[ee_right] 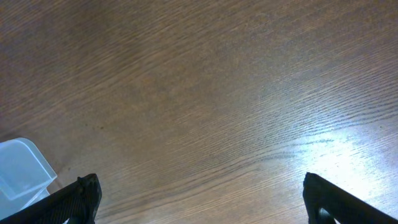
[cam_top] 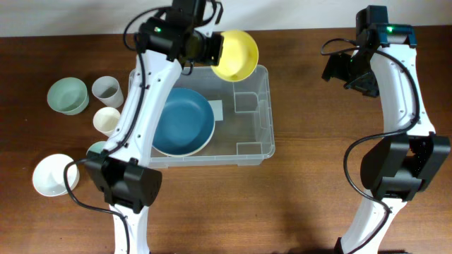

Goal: Pack container
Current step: 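Lift the yellow bowl and set it in the bin beside the teal plate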

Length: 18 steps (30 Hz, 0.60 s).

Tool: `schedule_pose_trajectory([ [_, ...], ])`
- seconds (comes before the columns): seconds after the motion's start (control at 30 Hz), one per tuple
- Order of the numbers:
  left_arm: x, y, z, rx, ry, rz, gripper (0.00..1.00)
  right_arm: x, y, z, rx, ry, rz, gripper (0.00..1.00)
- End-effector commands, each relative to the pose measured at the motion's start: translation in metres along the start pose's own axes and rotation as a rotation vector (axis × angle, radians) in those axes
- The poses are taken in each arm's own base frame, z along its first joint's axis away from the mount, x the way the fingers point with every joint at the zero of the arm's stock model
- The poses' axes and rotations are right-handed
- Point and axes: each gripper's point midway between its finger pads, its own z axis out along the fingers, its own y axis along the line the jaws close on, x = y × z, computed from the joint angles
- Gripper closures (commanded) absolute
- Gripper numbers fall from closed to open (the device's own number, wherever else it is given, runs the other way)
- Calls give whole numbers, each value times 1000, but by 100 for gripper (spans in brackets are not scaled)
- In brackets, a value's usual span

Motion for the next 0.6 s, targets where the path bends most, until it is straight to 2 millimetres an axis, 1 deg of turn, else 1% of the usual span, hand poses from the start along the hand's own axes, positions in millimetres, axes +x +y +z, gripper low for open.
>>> schedule_pose_trajectory([
  [0.0, 14, 15, 8, -49, 37, 7, 99, 0, -1, 0, 0, 1, -5, 1],
  [0.23, 45, 14, 31, -32, 134, 12, 97, 0, -1, 0, 0, 1, -5, 1],
  [0.3, 52, 11, 39, -1, 151, 42, 97, 0, -1, 0, 0, 1, -5, 1],
  [0.4, 65, 1, 54, 67, 175, 36, 94, 0, -1, 0, 0, 1, -5, 1],
  [0.57, 81, 1, 65, 78, 219, 29, 91, 0, -1, 0, 0, 1, -5, 1],
])
